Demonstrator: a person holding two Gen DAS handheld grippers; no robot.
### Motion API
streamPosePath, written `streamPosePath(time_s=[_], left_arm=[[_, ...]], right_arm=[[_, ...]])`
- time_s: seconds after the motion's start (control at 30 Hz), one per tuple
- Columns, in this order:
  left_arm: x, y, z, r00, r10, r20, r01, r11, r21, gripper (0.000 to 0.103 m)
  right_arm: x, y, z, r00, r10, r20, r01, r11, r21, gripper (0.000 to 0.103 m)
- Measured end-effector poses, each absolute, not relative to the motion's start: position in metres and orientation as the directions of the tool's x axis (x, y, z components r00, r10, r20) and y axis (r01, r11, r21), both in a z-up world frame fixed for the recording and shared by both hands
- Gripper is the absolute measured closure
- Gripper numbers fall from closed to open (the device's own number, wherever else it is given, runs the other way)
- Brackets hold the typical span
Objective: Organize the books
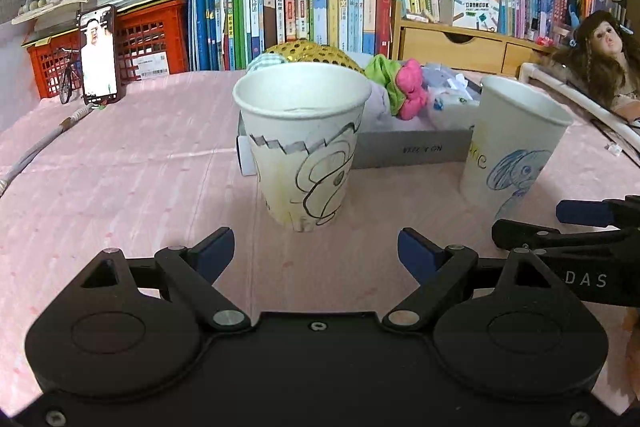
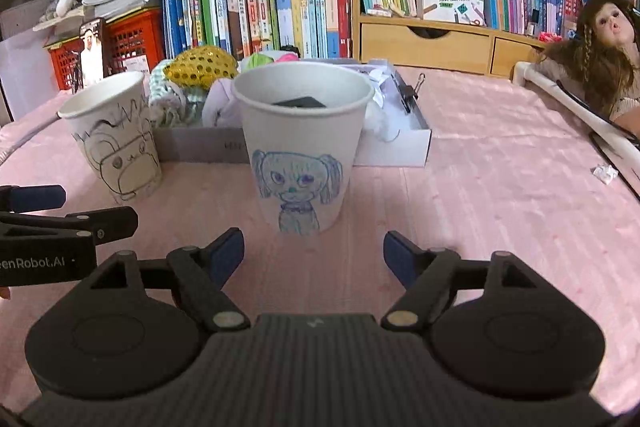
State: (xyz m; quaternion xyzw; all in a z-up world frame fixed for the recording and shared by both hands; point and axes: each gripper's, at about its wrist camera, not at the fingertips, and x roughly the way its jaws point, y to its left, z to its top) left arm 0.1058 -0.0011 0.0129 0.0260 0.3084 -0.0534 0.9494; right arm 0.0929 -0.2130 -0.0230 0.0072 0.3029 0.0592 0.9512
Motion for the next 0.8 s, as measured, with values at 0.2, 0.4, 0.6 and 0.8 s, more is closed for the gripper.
streamPosePath(time_s=[0.2, 0.4, 0.6, 0.8], left_arm=[[0.11, -0.002, 0.005, 0.797, -0.074, -0.6, 0.11, 0.994, 0.024, 0.015], [0.112, -0.002, 0.001, 0.794, -0.071, -0.603, 0.105, 0.994, 0.022, 0.013], [0.113, -0.001, -0.002, 0.796, -0.069, -0.602, 0.1, 0.995, 0.019, 0.01], [0.114, 0.0, -0.003, 0.794, -0.065, -0.605, 0.092, 0.996, 0.014, 0.007]], right_arm=[[0.095, -0.212, -0.026, 0.809, 0.108, -0.578, -0.107, 0.994, 0.037, 0.014], [0.097, -0.212, -0.028, 0.801, 0.111, -0.588, -0.112, 0.993, 0.035, 0.01], [0.098, -0.209, -0.03, 0.793, 0.111, -0.599, -0.121, 0.992, 0.023, 0.002], [0.099, -0.21, -0.031, 0.791, 0.11, -0.602, -0.119, 0.993, 0.025, 0.0]])
